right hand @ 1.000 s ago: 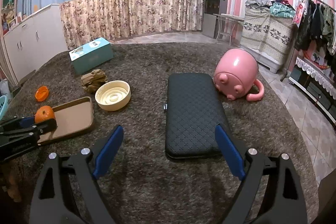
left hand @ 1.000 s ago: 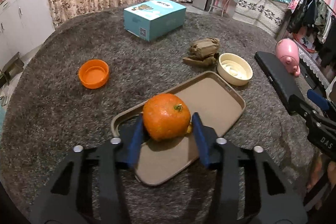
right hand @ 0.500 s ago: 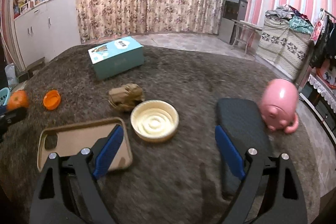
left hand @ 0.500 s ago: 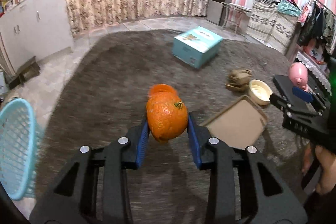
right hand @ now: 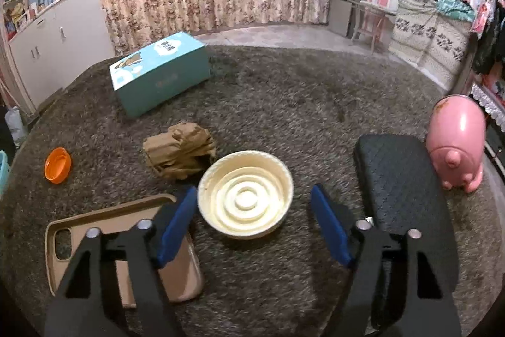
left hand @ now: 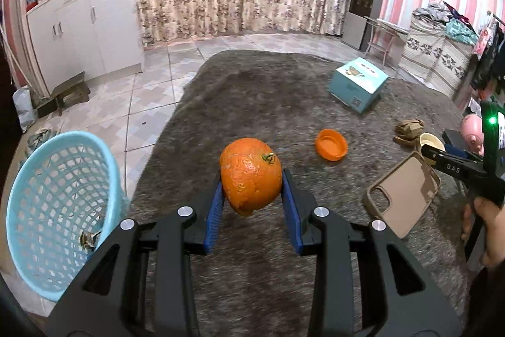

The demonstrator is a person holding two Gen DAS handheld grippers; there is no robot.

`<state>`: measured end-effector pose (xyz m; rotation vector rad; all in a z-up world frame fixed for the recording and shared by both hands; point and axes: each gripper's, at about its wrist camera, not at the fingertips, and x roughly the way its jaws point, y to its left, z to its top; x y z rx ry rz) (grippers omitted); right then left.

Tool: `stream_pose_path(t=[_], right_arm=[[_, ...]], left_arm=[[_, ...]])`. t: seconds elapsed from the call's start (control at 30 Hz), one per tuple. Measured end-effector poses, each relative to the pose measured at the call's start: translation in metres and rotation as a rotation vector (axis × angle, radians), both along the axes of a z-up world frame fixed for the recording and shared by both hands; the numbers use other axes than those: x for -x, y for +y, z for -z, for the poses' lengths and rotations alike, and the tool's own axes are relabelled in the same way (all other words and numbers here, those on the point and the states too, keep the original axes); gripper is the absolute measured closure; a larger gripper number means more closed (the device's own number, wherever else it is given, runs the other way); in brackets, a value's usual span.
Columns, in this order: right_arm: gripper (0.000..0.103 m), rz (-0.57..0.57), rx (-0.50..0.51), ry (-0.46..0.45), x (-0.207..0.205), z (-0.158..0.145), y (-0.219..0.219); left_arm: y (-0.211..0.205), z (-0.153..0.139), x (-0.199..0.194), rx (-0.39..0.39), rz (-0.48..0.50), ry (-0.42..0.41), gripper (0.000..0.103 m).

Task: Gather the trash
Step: 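Carry the tangerine to the basket with the left tool while the right tool grasps the cream bowl, then open the left tool to drop the tangerine while the right tool releases the cream bowl into the basket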

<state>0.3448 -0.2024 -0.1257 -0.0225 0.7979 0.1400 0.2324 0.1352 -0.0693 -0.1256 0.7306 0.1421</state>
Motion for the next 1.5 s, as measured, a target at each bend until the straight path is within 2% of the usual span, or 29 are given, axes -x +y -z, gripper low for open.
stream_pose_path(t=[0.17,0.27,0.47,0.63,0.77,0.97,1.27,1.5], right_arm=[[0.042,-0.016,0.003,0.002,0.000,0.001,0.003],[0.042,0.004,0.017,-0.027,0.007,-0.005,0.001],[0.042,0.014,0.018,-0.098,0.038,-0.033,0.007],[0.042,-0.043,0.014,-0.153,0.067,-0.060,0.037],[0.042,-0.104,-0.018,-0.172,0.087,-0.076,0.073],[0.042,-0.245,-0.049,-0.208,0.119,-0.091,0.156],[0.042,-0.445,-0.111,-0.227,0.144,-0.089,0.281],[0.042,-0.543,-0.128,-0.195,0.153,-0.074,0.349]], left_arm=[[0.012,-0.001,0.009,0.011,-0.028,-0.011,0.069],[0.022,-0.006,0.015,0.012,-0.045,-0.023,0.069],[0.038,-0.013,0.027,0.015,-0.067,-0.041,0.069],[0.057,-0.022,0.046,0.001,-0.093,-0.058,0.069],[0.078,-0.030,0.064,-0.019,-0.121,-0.077,0.069],[0.116,-0.035,0.088,-0.043,-0.179,-0.084,0.069],[0.180,-0.024,0.111,-0.053,-0.282,-0.067,0.069],[0.218,-0.009,0.116,-0.043,-0.332,-0.050,0.069]])
